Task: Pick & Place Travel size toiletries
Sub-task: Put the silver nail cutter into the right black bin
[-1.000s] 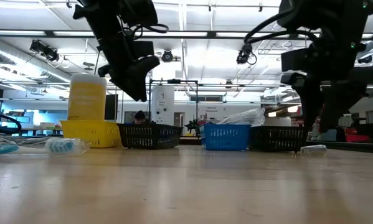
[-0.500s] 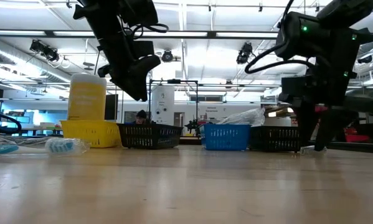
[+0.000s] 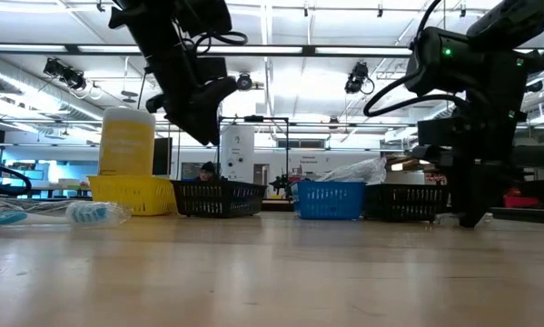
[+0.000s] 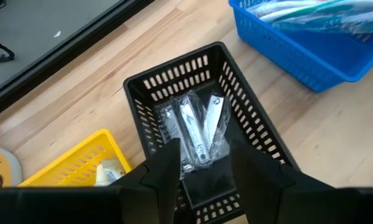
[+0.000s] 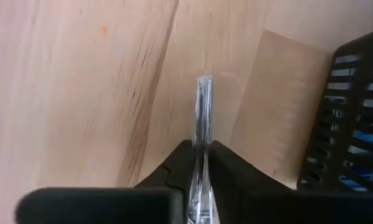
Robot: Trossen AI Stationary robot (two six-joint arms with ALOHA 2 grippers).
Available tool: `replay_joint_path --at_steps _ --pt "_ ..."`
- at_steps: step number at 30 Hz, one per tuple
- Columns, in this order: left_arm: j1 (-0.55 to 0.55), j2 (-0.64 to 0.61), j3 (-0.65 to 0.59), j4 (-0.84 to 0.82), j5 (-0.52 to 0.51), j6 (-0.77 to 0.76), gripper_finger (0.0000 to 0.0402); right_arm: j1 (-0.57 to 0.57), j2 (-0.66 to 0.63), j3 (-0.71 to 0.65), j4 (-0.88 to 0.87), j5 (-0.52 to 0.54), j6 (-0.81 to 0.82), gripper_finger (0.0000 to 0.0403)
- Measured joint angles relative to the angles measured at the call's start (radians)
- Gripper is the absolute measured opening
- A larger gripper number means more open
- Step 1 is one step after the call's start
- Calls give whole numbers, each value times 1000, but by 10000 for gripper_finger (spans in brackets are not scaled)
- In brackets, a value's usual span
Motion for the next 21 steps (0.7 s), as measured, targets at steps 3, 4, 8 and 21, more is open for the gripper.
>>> replay_joint_path --at_steps 3,4,8,21 --pt "0 0 0 18 19 2 145 0 0 0 11 -3 15 25" --pt "0 0 0 32 36 7 145 0 -2 5 12 -7 39 25" --pt "-14 0 0 143 138 114 145 9 -28 53 76 -62 119 25" --pt "-158 0 0 596 320 383 145 0 -67 78 710 -99 169 26"
